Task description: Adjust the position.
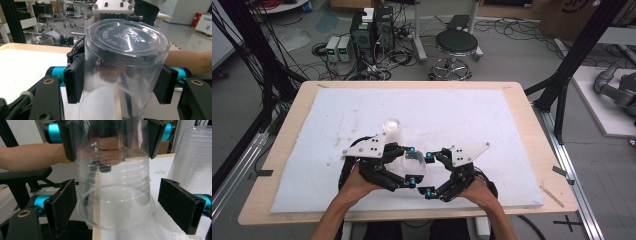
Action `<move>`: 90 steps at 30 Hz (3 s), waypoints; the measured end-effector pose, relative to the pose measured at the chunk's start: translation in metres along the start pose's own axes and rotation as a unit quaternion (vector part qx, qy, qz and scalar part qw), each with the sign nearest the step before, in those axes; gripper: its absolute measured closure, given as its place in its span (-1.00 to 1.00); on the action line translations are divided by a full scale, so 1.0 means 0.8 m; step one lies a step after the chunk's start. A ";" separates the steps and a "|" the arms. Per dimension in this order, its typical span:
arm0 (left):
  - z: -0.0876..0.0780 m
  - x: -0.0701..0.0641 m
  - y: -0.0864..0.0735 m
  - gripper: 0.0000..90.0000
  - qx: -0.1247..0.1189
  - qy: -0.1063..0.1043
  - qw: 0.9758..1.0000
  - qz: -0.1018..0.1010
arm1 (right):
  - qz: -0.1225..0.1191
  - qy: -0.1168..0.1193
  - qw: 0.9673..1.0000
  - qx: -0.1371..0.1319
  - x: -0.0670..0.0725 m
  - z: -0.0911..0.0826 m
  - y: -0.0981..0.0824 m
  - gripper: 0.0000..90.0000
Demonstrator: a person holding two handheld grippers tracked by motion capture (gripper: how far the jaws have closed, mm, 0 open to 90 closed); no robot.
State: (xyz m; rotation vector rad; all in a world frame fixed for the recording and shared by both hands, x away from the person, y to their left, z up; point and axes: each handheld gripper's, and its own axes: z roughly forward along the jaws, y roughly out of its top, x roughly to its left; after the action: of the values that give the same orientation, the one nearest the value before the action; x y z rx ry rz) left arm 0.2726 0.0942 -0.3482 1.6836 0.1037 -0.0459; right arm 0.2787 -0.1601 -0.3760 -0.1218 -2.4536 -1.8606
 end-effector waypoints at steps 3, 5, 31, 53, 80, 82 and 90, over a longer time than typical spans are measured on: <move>0.001 0.000 0.000 -0.20 -0.001 -0.002 1.000 0.000 | 0.003 0.008 1.000 -0.001 0.000 0.004 0.000 -0.66; 0.002 0.000 0.000 -0.20 0.000 -0.003 1.000 0.000 | 0.002 0.008 1.000 -0.001 0.000 0.005 0.000 -0.66; 0.002 0.001 -0.002 -0.59 0.000 0.004 1.000 -0.008 | -0.007 0.031 0.999 -0.011 -0.002 0.004 0.001 -0.34; -0.026 -0.008 0.036 -0.83 0.271 0.050 0.961 0.020 | -0.007 -0.024 0.973 0.227 0.000 -0.001 0.038 -0.34; 0.021 0.002 0.028 -0.76 0.369 0.035 0.929 0.019 | -0.018 -0.027 0.930 0.367 0.003 0.024 0.055 -0.33; 0.023 0.002 0.027 -0.69 0.373 0.034 0.927 0.024 | -0.015 -0.030 0.925 0.379 0.006 0.027 0.057 -0.33; 0.025 0.003 0.026 -0.42 0.374 0.020 0.927 0.025 | -0.018 -0.025 0.924 0.382 0.005 0.032 0.058 -0.33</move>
State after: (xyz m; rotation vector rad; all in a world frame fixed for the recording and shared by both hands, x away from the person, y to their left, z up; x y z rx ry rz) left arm 0.2773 0.0718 -0.3302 2.4536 0.0763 -0.0112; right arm 0.2791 -0.1228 -0.3378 -0.0819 -3.0158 -0.7878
